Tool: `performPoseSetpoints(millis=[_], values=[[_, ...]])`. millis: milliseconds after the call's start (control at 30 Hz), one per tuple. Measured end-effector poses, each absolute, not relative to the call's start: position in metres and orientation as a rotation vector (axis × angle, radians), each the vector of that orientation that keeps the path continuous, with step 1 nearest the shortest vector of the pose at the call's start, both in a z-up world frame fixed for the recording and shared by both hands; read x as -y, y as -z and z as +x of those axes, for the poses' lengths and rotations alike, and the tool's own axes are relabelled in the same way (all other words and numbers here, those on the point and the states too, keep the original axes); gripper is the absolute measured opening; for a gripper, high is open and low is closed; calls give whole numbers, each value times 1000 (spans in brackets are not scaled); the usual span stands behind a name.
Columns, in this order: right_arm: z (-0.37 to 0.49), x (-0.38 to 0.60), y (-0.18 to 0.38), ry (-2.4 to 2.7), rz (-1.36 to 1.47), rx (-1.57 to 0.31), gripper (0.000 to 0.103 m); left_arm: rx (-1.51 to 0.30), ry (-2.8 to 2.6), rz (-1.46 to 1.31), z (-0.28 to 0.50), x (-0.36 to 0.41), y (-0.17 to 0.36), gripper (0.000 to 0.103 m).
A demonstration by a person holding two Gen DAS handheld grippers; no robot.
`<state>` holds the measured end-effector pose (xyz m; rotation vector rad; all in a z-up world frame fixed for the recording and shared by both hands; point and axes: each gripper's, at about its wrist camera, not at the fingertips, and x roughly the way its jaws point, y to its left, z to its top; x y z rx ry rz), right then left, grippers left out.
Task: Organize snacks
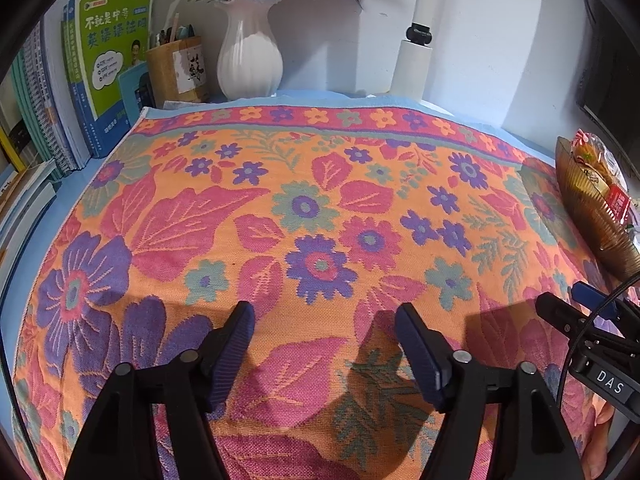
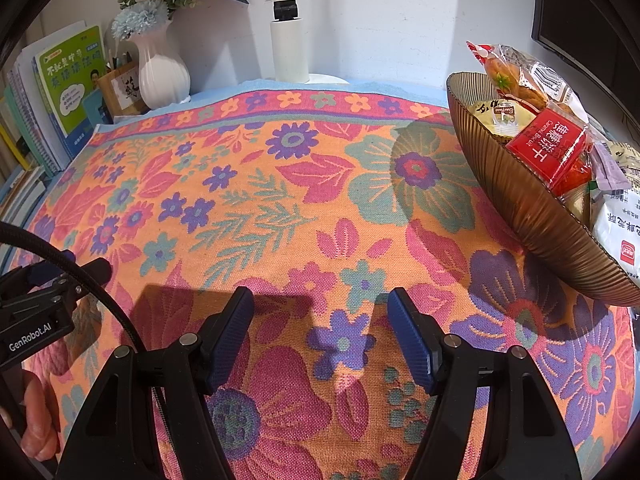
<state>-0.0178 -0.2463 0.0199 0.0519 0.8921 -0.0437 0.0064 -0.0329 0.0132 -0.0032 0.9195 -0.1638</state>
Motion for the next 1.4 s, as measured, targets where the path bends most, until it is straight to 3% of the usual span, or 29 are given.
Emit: performPoseSetpoints(millis=[1400], values=[[-17, 247, -19, 42, 51, -893, 70, -922, 166, 11, 8, 33, -12, 73]])
